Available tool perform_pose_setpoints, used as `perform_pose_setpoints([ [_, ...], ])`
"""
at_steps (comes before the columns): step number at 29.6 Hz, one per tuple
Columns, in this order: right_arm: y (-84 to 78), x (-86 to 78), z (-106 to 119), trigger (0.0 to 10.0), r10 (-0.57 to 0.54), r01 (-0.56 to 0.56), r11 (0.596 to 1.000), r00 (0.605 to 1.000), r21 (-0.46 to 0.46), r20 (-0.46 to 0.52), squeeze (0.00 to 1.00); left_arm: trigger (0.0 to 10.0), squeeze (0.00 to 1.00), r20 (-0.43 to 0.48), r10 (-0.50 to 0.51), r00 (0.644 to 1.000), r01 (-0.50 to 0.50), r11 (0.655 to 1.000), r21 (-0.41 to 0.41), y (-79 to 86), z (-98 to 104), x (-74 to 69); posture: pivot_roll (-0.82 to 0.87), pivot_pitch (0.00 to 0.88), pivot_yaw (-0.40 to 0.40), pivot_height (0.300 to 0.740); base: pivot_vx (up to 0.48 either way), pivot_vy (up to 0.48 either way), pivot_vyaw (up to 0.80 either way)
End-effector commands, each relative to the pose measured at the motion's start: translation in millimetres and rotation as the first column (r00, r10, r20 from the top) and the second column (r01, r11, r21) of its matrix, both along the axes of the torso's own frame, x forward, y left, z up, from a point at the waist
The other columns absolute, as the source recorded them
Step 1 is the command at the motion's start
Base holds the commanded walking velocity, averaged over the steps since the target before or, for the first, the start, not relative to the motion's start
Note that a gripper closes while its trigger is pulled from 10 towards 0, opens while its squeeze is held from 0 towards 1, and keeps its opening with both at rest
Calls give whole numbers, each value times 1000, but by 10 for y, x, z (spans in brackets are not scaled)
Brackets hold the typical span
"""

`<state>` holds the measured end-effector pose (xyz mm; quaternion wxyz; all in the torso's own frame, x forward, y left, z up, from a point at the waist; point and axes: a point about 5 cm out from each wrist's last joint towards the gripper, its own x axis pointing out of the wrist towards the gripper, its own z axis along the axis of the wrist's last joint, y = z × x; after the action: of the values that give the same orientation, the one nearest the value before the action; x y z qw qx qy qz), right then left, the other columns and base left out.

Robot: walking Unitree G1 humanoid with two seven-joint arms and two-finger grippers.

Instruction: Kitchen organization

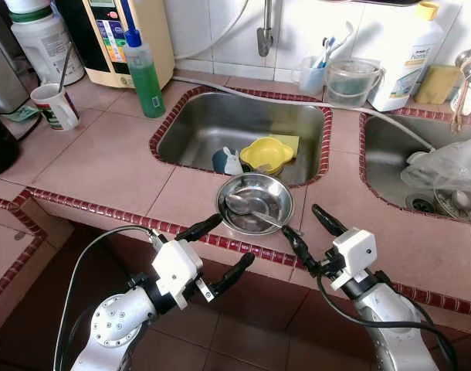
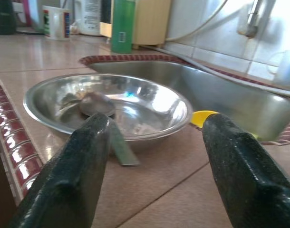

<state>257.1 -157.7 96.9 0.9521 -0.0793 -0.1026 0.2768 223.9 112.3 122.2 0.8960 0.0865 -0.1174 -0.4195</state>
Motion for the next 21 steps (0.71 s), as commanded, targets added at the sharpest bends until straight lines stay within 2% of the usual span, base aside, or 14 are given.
perform_pose_setpoints([
  [1,30,-2,-23,0,12,-12,1000,1000,3,-5,0,10000,0,9,3,1000,-3,1000,9,7,26,-23,1,96,68,740,0,0,0],
  [21,60,-3,-72,0,43,-42,999,998,22,-41,0,10000,0,12,26,1000,-26,1000,8,32,48,-42,14,110,62,740,0,0,0],
])
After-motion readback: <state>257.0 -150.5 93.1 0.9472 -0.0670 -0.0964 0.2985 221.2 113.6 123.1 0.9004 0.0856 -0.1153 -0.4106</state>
